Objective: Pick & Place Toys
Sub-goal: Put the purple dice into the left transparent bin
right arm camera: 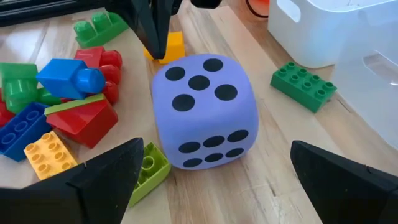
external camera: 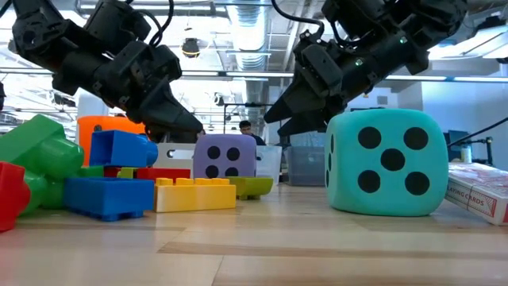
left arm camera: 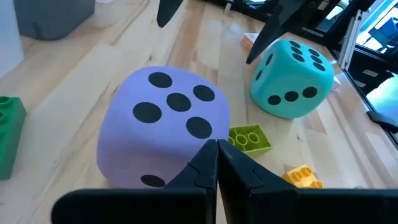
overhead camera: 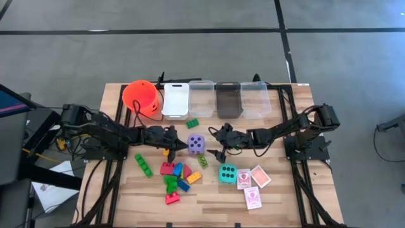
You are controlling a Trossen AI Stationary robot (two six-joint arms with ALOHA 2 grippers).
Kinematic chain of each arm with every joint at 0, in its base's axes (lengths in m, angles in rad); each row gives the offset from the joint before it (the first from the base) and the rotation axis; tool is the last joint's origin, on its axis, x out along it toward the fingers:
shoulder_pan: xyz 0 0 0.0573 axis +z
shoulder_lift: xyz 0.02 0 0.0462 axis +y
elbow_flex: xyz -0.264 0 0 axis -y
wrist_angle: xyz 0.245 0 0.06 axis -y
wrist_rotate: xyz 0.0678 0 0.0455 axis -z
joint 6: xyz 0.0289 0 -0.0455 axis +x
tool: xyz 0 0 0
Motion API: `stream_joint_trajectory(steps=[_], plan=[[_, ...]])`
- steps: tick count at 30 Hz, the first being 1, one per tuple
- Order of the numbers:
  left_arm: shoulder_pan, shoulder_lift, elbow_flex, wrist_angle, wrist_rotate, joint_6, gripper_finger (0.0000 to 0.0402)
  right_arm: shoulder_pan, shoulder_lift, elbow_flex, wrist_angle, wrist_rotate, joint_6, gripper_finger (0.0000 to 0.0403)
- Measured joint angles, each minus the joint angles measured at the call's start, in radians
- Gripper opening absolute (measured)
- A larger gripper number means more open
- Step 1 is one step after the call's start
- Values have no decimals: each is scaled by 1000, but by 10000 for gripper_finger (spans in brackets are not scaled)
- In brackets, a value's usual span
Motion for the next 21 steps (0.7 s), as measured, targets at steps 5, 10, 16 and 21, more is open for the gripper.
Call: stream_joint_trajectory(steps=[5,10,16,21], plan=[[0,0,0,1,0,0,0,-1,1,0,6,-3,-12,400],[1,0,0,0,0,2,0,0,55,-1,119,-12,-76,400],[1,0,0,-20,0,2,0,0,151,27,172,-14,-152,400],[2,0,0,-83,-15,-12,0,-6,175,85,126,-12,-176,400]])
